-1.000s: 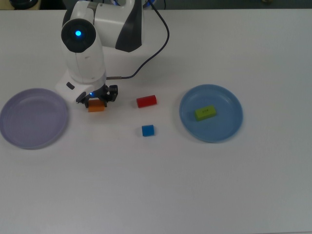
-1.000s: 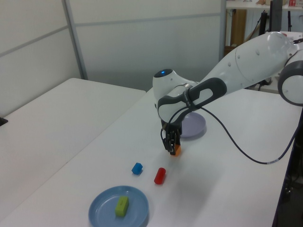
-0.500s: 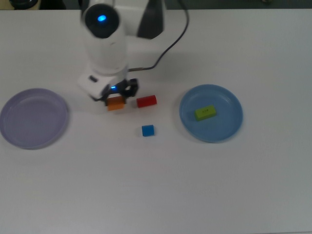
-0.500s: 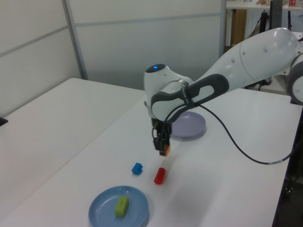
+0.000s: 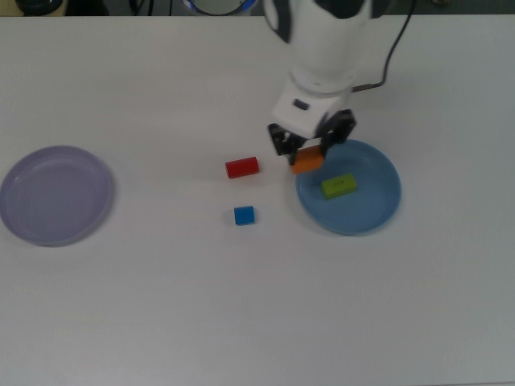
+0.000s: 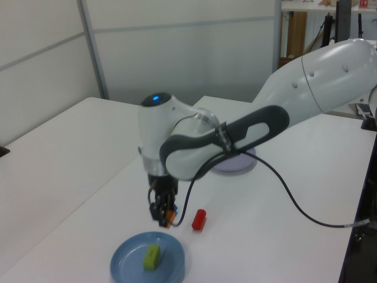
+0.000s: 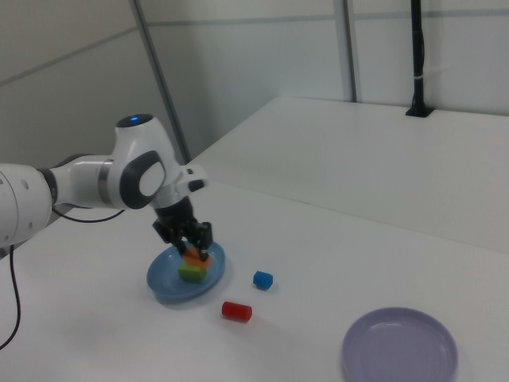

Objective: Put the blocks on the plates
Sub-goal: 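Carry the orange block to the light blue plate and release it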

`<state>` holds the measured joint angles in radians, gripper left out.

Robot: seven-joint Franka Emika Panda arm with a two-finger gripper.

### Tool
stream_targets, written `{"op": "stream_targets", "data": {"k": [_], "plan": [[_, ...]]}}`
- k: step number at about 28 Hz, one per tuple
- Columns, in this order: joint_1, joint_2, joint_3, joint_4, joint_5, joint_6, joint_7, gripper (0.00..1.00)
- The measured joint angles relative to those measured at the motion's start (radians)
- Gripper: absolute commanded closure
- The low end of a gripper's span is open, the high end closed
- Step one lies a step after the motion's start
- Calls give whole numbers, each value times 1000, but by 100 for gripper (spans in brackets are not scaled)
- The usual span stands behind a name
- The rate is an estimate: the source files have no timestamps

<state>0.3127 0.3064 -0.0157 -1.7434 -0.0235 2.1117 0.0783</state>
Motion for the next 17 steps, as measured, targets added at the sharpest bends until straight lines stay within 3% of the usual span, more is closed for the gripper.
{"op": "stream_targets", "data": {"k": [4, 7, 9, 10, 12, 13, 17], "plan": [[10, 36, 72, 7, -92, 0, 105, 87], [31, 68, 94, 9, -138, 1, 158, 86], [49, 94, 97, 10, -159, 8, 187, 79], [56, 103, 97, 11, -164, 11, 192, 68], [62, 117, 97, 14, -166, 17, 199, 31], [63, 122, 97, 15, -166, 18, 200, 0], [59, 127, 95, 21, -167, 19, 200, 0]]}}
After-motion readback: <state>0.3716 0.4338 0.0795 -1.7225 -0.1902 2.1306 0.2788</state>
